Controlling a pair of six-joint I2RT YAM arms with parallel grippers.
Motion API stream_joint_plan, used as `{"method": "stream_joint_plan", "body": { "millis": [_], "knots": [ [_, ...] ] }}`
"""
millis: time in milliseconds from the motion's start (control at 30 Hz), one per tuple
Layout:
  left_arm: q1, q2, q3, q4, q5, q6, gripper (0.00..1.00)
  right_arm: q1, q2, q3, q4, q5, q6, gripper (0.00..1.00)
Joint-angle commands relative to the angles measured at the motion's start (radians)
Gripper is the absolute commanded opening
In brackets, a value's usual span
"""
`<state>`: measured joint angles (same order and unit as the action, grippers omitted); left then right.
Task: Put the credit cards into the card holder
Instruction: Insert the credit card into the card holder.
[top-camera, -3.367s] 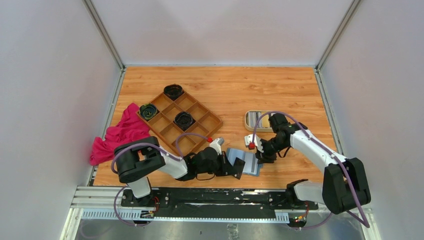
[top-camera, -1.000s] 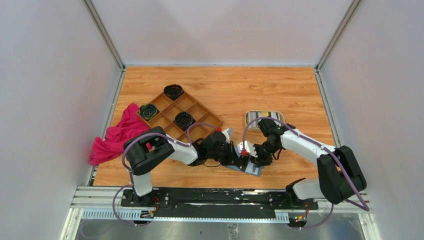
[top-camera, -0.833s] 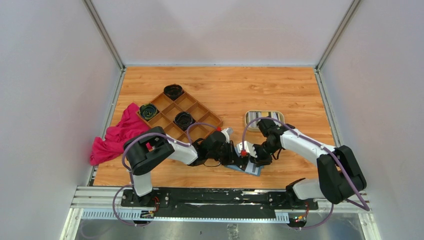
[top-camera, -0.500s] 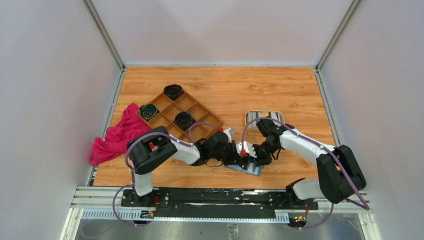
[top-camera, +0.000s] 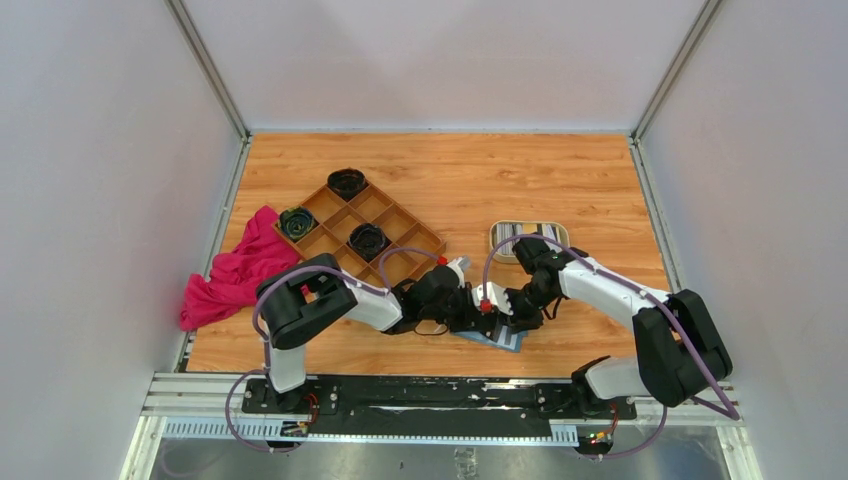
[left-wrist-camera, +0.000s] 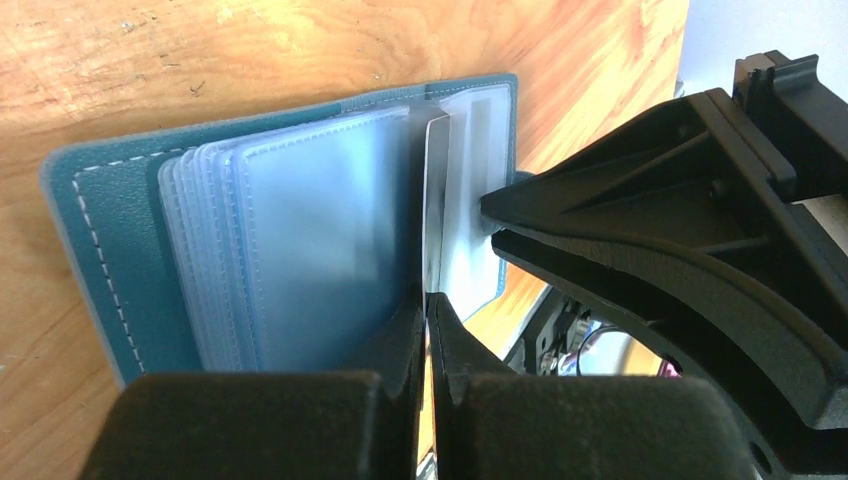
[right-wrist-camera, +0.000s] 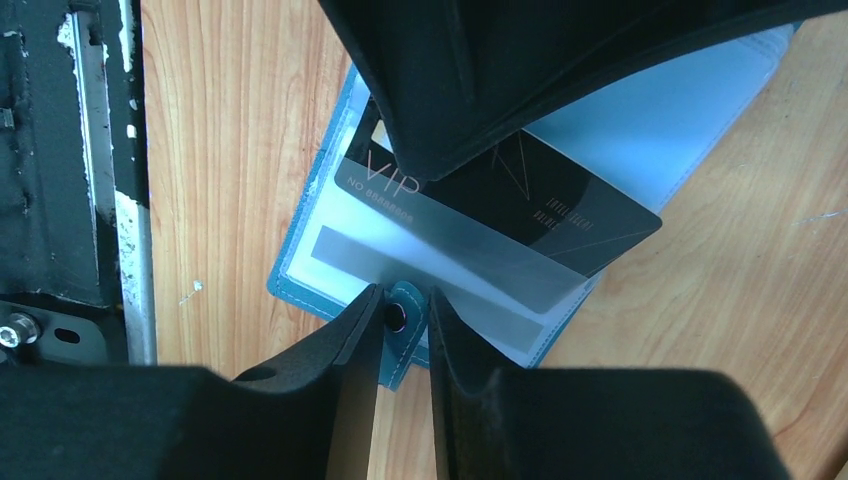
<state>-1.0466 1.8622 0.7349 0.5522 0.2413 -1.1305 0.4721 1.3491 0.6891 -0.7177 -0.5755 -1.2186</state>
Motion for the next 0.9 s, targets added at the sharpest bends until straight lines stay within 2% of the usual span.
{"method": "stream_joint_plan", "body": {
  "millis": [0,100,167,333,567,667,867],
  "knots": [
    [-0.018,0.046,0.001,-0.055,-0.024,0.012,0.00,0.021,-0.001,0.007,-0.028,0.001,0.061,0.28],
    [-0.018,0.041,-0.006,-0.055,-0.028,0.011,0.03,0.004,-0.048,0.025,-0.029,-0.025,0.089,0.32],
    [-0.018,0.043,-0.009,-0.055,-0.028,0.012,0.08,-0.014,-0.078,0.033,-0.029,-0.055,0.100,0.34],
    [-0.018,0.045,-0.009,-0.055,-0.027,0.012,0.18,-0.041,-0.128,0.048,-0.025,-0.130,0.115,0.33],
    [-0.019,0.027,-0.023,-0.055,-0.033,0.013,0.33,-0.041,-0.126,0.039,0.134,-0.153,0.164,0.12],
    [-0.019,0.023,-0.027,-0.056,-0.033,0.014,0.37,-0.036,-0.111,0.033,0.235,-0.133,0.237,0.02],
    [-0.018,0.020,-0.029,-0.054,-0.031,0.015,0.43,-0.015,-0.058,0.048,0.316,-0.122,0.361,0.00]
  ]
}}
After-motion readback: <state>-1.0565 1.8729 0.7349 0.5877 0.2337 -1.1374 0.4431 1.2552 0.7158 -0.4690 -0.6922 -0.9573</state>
